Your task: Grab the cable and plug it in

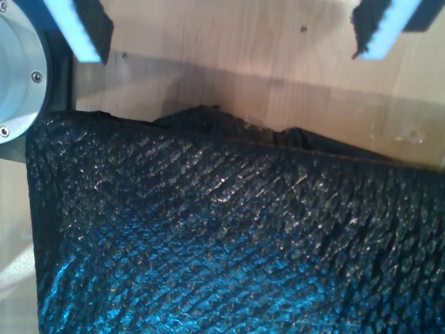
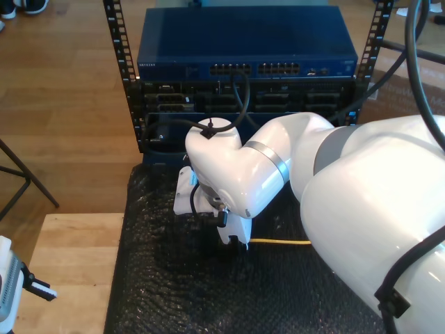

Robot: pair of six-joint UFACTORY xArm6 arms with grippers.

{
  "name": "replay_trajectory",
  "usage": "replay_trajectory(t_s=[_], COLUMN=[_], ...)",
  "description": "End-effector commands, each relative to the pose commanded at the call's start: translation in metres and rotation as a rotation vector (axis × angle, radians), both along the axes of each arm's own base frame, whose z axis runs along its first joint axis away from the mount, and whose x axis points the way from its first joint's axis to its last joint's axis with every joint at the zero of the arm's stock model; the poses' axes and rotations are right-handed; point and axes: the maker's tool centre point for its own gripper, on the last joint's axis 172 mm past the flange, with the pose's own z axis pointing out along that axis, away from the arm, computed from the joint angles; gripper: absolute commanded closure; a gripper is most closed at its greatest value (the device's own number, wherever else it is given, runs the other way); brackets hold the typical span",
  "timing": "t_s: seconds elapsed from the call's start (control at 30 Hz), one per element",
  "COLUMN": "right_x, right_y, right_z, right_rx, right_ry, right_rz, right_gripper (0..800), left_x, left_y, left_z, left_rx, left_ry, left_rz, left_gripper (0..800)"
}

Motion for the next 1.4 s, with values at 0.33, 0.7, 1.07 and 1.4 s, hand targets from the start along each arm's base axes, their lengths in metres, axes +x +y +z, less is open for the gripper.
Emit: replay_trajectory(t_s=[0.33,0.7,1.07,1.4], right_x=[-0.001,0.005,0.007,-0.018], right_y=[-0.001,-0.001,-0.024,-0.037], right_z=[0.001,0.023,0.077,0.134], right_rx=[0.0,0.022,0.028,0.253], right_ry=[0.0,-0.026,-0.025,0.087], right_rz=[-0.002,0.018,0.091,0.036], right_gripper=[666,793,794,794], left_x=[0.0,0.0,-0.004,0.026], left_y=[0.0,-0.001,-0.016,-0.079], left_z=[0.0,0.0,0.004,0.024], left_rx=[0.0,-0.002,-0.036,-0.078], left_ry=[0.0,0.002,0.026,0.075], left_rz=[0.0,-0.003,-0.043,-0.064], left_gripper=[0,0,0,0])
